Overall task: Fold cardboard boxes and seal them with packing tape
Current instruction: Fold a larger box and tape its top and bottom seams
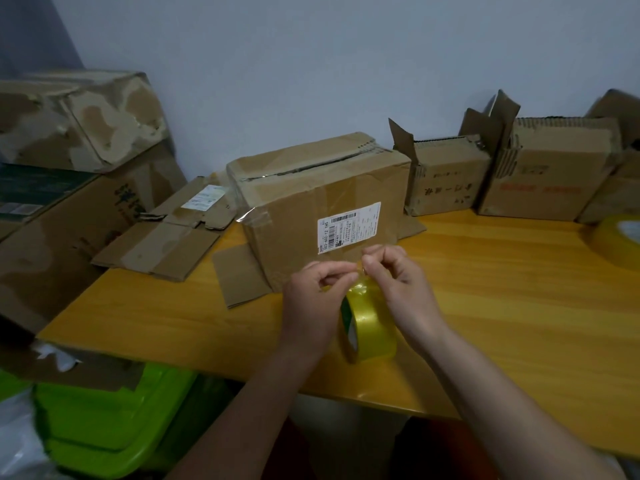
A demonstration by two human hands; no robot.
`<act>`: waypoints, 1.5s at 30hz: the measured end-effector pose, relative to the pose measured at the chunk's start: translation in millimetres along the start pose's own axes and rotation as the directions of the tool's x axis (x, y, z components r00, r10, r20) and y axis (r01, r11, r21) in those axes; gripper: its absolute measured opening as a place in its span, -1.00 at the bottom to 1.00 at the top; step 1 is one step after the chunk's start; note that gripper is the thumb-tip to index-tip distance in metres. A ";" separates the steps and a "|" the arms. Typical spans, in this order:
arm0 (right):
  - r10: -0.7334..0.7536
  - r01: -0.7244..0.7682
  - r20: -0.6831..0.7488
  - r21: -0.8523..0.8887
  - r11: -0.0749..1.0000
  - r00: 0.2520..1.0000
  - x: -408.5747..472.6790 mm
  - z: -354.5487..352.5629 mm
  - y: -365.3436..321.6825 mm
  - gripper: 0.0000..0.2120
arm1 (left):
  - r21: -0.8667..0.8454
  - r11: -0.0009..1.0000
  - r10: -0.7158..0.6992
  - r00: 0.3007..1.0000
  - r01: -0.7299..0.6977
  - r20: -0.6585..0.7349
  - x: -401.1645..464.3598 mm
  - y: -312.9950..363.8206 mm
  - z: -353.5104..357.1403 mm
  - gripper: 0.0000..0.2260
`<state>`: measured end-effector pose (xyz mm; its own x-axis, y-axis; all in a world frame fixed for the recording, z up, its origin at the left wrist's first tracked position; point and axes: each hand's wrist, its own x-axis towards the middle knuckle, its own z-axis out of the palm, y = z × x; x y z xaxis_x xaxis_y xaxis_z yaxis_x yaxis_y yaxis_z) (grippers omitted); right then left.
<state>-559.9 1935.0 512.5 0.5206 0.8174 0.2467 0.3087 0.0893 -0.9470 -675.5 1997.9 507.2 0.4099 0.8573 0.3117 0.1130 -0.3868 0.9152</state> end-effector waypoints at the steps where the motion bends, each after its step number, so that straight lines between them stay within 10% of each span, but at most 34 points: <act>1: -0.036 0.035 -0.010 -0.072 0.997 0.999 0.0 -0.8 -2.3 -0.80 | 0.044 0.999 0.011 1.000 -0.010 -0.023 0.2 0.2 1.2 -0.84; 7: -0.153 0.140 0.002 -0.412 0.900 0.988 -4.0 -3.1 -7.6 -0.85 | 0.059 0.992 -0.103 0.991 0.108 -0.089 4.6 3.8 7.6 -0.87; 13: 0.317 -0.239 0.026 -0.600 0.764 0.948 -7.1 -23.0 -4.1 -0.29 | -0.060 0.981 -0.190 0.974 0.184 -0.120 6.2 3.0 10.6 -0.93; 19: 0.377 -0.339 0.298 -0.173 0.925 0.877 -21.0 -22.9 8.6 -0.61 | -0.177 0.964 -0.218 0.971 0.199 -0.099 4.6 5.5 20.8 -0.85; 21: 0.361 -0.283 0.278 -0.282 0.917 0.890 -19.8 -30.4 1.6 -0.65 | -0.179 0.966 -0.208 0.972 0.186 -0.109 7.3 1.0 18.8 -0.73; 26: 0.360 -0.014 0.193 -0.866 0.500 0.912 -18.8 -49.3 -10.0 -0.79 | 0.284 0.955 0.151 0.968 -0.090 -0.200 7.9 -1.9 7.0 -0.57; 30: 0.435 0.028 0.146 -0.964 0.265 0.888 -17.2 -50.9 -3.5 -0.83 | 0.515 0.783 0.485 0.861 -0.349 -0.153 30.3 13.5 -16.9 -0.63; 33: 0.337 -0.059 0.069 -0.933 0.355 0.939 -8.5 -43.8 -10.4 -0.65 | 0.715 0.647 0.364 0.931 -0.264 0.014 67.3 31.0 -47.5 -0.68; 39: 0.103 -0.016 0.199 -0.396 0.918 0.975 18.4 -9.6 -36.1 -0.49 | 0.844 0.512 -0.031 0.978 -0.160 0.204 110.0 30.5 -83.2 -0.68; 45: 0.080 -0.085 0.178 0.024 0.996 0.981 60.3 18.8 -50.8 -0.32 | 0.856 0.374 -0.025 0.919 -0.357 0.394 69.9 62.0 -81.1 -0.54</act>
<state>-559.2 1990.5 571.5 0.3933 0.9102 0.1299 0.2438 0.0330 -0.9693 -713.2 2061.4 606.4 0.7306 0.6631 0.1630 0.6705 -0.7418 0.0122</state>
